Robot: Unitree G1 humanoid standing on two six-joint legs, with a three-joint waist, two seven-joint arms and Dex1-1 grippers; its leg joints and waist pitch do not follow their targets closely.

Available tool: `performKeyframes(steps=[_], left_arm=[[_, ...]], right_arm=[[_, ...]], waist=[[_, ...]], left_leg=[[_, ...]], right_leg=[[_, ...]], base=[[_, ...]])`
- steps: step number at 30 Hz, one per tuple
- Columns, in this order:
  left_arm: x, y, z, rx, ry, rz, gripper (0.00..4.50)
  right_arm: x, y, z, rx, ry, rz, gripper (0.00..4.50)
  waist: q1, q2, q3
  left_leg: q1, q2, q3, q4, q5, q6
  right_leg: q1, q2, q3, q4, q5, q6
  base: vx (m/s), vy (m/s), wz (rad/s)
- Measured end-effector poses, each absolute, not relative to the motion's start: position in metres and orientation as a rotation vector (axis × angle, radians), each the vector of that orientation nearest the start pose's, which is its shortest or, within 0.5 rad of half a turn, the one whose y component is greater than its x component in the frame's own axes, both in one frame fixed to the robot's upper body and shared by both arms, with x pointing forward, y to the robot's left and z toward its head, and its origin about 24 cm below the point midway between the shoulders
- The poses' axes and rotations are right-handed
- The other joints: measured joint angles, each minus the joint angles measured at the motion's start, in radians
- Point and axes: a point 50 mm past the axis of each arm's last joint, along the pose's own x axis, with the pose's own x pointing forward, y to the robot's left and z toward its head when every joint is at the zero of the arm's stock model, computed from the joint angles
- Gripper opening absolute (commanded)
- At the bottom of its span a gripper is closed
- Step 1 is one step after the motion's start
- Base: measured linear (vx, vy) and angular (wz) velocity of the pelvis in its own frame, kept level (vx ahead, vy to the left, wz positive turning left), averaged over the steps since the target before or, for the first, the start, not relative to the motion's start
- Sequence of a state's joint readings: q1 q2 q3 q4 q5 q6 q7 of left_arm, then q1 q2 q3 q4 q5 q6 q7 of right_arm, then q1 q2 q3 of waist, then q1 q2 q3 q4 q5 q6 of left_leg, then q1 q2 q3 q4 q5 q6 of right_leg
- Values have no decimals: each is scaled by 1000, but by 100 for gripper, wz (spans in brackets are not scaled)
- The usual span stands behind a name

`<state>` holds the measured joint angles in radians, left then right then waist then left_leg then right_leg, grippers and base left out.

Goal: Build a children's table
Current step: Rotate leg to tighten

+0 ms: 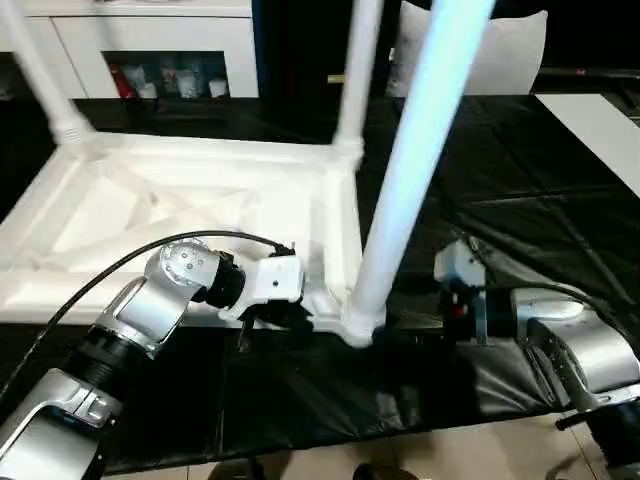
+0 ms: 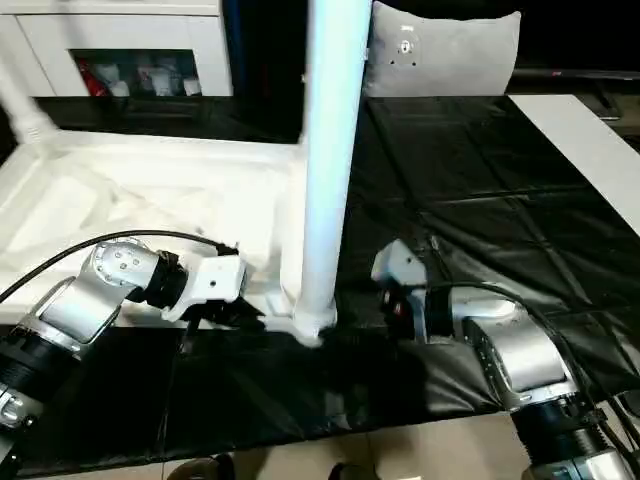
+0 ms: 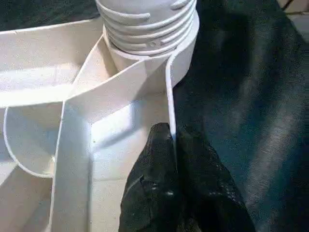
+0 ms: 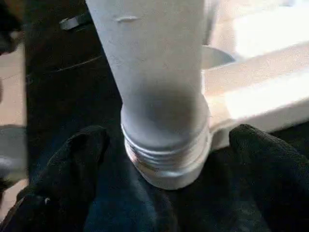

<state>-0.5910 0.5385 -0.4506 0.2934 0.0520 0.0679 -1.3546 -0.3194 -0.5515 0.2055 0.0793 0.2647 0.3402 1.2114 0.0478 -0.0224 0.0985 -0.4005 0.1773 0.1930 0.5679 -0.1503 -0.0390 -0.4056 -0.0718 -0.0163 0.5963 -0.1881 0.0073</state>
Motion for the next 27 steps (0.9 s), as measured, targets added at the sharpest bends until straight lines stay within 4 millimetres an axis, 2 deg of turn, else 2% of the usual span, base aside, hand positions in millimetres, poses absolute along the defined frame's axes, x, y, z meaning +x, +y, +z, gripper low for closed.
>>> performKeyframes(steps=[2, 5, 8, 9, 12, 13, 17, 19, 27], left_arm=[[296, 128, 85, 767, 410, -1608, 0], [295, 126, 85, 786, 404, -1644, 0], [295, 124, 85, 795, 401, -1664, 0], [296, 124, 86, 799, 403, -1667, 0], [296, 124, 86, 806, 402, -1673, 0], [296, 124, 86, 807, 401, -1673, 0], [296, 124, 86, 812, 396, -1677, 0], [296, 124, 86, 813, 396, -1677, 0], [296, 124, 86, 809, 398, -1678, 0]], right_arm=[[268, -160, 77, -211, 371, 1362, 445], [271, -155, 81, -235, 358, 1394, 410], [271, -152, 80, -243, 353, 1411, 398], [271, -150, 79, -244, 350, 1414, 373], [271, -147, 76, -237, 348, 1427, 359], [271, -146, 75, -238, 352, 1431, 331], [270, -144, 72, -254, 354, 1443, 312], [270, -144, 72, -255, 353, 1443, 285], [269, -144, 72, -246, 355, 1444, 275]], waist=[[2, 0, 0], [8, 0, 0], [13, -2, 0], [13, -2, 0], [13, -2, 0], [13, -2, 0], [13, -2, 0], [13, -2, 0], [13, -2, 0]], left_leg=[[0, 0, 3, 0, 0, 1], [0, 0, 5, 1, 0, 3], [0, 0, 6, 1, 0, 4], [0, 0, 6, 2, 0, 4], [0, 0, 6, 2, 0, 4], [0, 0, 6, 2, 0, 4], [0, 0, 6, 2, 0, 4], [0, 0, 6, 2, 0, 4], [0, 0, 6, 2, 0, 4]], right_leg=[[0, -2, 0, 0, 0, 0], [0, -3, 0, 0, 0, 0], [1, -4, 0, 0, 0, 0], [0, -4, 0, 0, 0, 0], [0, -4, 0, 0, 0, 0], [0, -4, 0, 0, 0, 0], [0, -4, 0, 1, 0, 0], [0, -4, 0, 1, 0, 0], [0, -4, 0, 1, 0, 0]], base=[[0, 0, 0], [0, 0, 0], [0, 0, 0], [0, 0, 0], [0, 0, 0], [0, 0, 0], [0, 0, 0], [0, 0, 0], [0, 0, 0]])
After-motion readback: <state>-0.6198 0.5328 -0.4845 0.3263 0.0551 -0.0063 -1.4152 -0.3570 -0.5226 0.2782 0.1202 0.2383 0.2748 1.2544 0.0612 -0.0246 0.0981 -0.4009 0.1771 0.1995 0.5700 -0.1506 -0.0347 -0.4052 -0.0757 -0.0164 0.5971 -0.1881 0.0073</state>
